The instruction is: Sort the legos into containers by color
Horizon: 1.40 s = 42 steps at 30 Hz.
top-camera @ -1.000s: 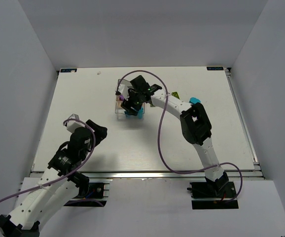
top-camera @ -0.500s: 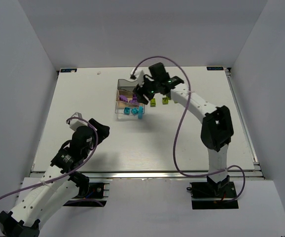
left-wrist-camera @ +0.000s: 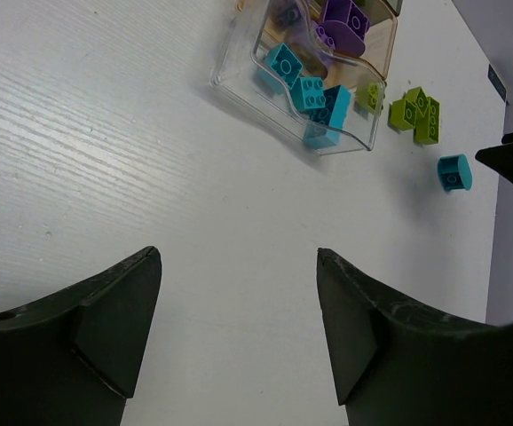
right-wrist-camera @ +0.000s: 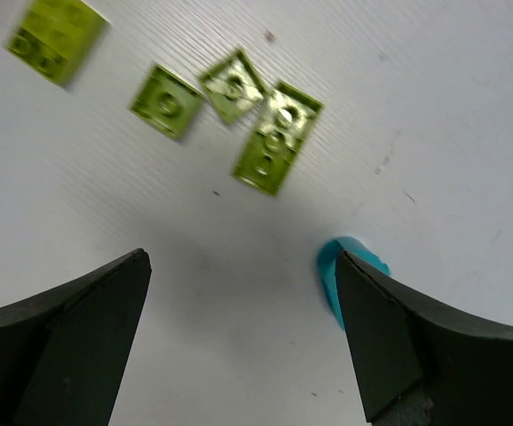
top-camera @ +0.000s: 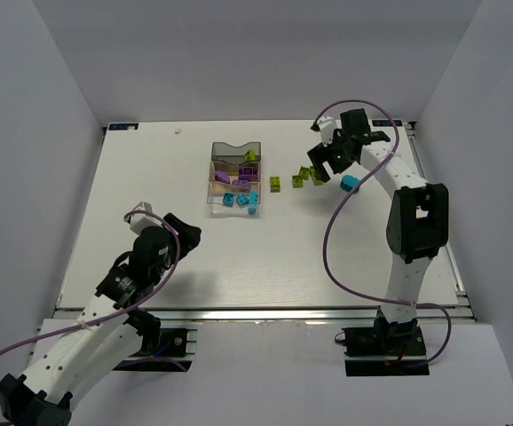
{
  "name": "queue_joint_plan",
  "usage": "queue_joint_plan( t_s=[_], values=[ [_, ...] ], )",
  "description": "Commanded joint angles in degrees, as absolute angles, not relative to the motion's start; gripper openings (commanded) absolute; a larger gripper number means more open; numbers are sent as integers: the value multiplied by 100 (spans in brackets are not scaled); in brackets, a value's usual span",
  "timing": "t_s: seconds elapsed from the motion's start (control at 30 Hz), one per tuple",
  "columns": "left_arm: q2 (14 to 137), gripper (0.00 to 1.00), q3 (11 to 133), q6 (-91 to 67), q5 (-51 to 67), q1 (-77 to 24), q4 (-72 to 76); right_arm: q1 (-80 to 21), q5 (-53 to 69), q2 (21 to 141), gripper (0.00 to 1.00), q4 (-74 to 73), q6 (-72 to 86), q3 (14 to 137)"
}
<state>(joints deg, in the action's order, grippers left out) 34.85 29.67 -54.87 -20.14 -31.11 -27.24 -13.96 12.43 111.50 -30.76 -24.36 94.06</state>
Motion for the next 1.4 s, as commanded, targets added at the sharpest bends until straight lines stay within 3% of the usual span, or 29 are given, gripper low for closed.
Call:
queue_joint_plan(
  t_s=[0.0, 0.43, 0.83, 1.03, 1.17, 1.33, 1.37],
  values=[
    [3524, 80, 2900, -5432, -1916, -3094, -2514, -1135, 678, 11521, 89, -3682, -3145, 9913],
    [3647, 80, 2918, -5414, -1863, -3094, -2478, -624, 246, 12515, 89, -4341, -4377, 10704],
    [3718, 80, 2927, -5414, -1863, -3094, -2461, -536, 457, 13078, 77, -4667, -4535, 11162],
    [3797, 80, 2944, -5388, -1846, -3094, -2417, -492, 571, 13157, 58, -4755, -4553, 11162],
    [3841, 80, 2979, -5370, -1837, -3094, -2408, -475, 712, 13105, 40, -4825, -4544, 11162],
    [3850, 80, 2988, -5361, -1837, -3094, -2408, -475, 1098, 12797, 27, -4878, -4456, 11144],
    [3858, 80, 2988, -5353, -1846, -3094, -2391, -475, 1168, 12727, 20, -4887, -4378, 11145]
  ],
)
